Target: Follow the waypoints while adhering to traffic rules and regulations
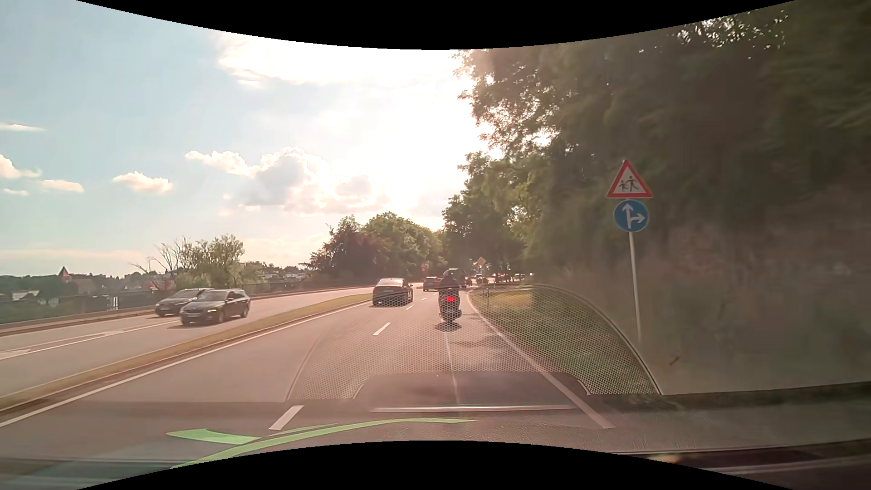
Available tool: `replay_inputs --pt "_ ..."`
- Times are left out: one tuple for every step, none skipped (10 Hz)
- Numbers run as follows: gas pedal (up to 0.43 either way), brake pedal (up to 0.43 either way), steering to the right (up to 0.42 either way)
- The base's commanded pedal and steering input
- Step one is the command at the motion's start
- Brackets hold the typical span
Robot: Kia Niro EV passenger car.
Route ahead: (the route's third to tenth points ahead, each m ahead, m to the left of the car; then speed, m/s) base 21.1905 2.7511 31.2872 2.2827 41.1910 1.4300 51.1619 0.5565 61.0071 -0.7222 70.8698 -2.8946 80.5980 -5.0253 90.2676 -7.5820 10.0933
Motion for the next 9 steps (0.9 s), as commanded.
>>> replay_inputs --pt "0.087 0.0 0.009" --pt "0.087 0.0 0.009" --pt "0.079 0.0 0.009" --pt "0.079 0.0 0.009" --pt "0.067 0.0 0.009" --pt "0.059 0.0 0.009" --pt "0.039 0.0 0.009" --pt "0.039 0.0 0.009" --pt "0.039 0.0 0.009"
